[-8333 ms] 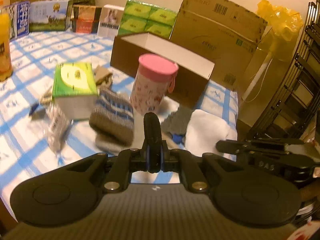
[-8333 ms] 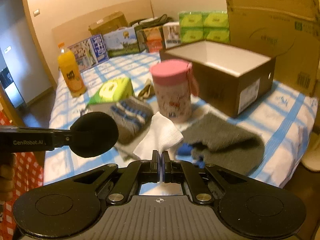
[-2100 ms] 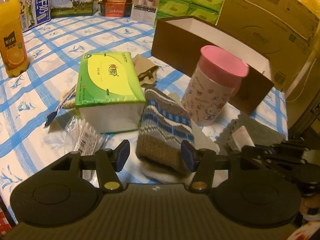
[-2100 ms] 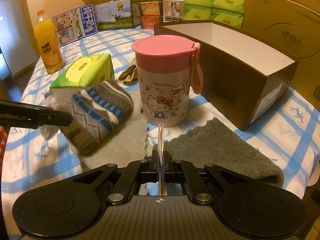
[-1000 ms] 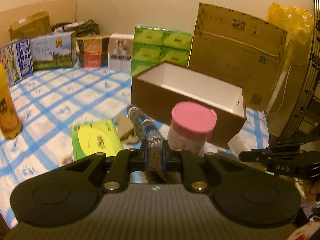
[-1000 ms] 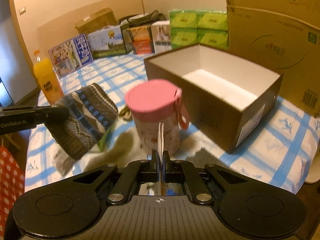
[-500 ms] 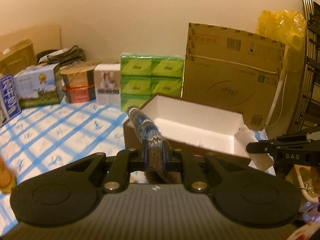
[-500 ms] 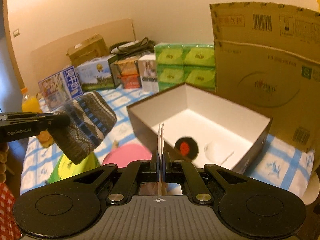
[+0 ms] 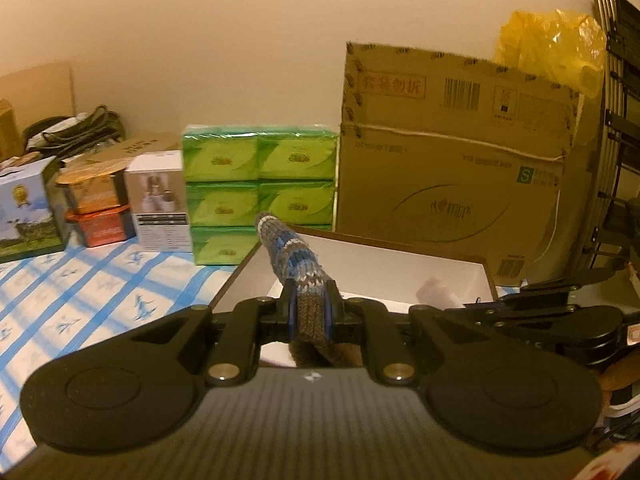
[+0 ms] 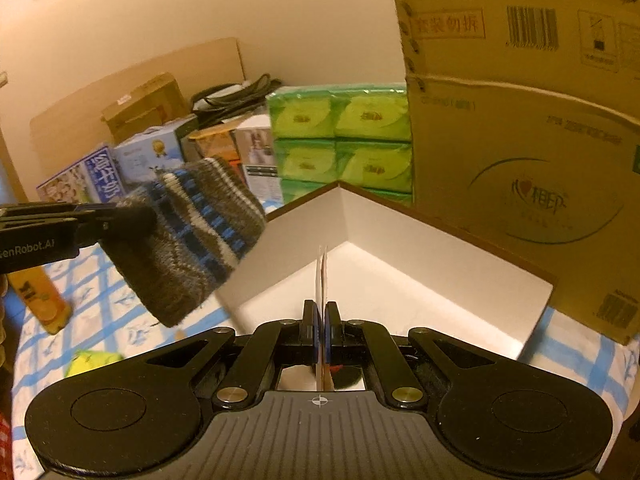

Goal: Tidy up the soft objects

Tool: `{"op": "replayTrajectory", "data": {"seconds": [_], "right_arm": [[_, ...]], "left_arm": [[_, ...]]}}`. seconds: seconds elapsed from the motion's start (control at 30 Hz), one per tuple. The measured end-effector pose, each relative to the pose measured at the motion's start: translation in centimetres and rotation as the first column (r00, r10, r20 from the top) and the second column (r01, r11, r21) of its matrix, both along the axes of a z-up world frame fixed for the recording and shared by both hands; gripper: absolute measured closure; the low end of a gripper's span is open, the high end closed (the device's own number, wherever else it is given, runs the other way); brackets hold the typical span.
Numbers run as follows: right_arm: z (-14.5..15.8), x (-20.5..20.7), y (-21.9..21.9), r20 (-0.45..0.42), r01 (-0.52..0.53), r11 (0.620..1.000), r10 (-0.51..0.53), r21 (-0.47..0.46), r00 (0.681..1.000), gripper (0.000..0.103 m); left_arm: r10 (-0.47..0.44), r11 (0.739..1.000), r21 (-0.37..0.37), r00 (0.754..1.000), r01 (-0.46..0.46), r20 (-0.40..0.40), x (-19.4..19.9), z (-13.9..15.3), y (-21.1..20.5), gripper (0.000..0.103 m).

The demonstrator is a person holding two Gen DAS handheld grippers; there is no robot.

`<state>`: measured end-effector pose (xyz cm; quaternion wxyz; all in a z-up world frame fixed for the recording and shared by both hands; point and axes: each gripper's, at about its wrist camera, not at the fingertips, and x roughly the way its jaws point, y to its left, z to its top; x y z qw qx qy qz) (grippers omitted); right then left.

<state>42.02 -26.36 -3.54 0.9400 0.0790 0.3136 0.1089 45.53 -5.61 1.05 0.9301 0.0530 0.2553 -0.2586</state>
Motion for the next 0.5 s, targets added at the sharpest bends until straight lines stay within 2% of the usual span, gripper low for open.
{"op": "replayTrajectory", "data": {"seconds": [0.23,0.5], "right_arm": [[-2.0,4.9,-2.0,-0.041,0.016,1.0,-0.016,-0.005,0.999,0.1],[-4.2,7.5,-3.6,-0.077,0.032,0.999,-0.031,0.003,0.997,0.1]], "left_arm": [[-0.03,0.998,0.06,0.999,0.033,-0.037,5.3,-2.7,-3.1,0.091],[-0.043,0.993,0.109,0.997,0.05,-0.062,9.5,-5.4,-5.1,0.09]]}}
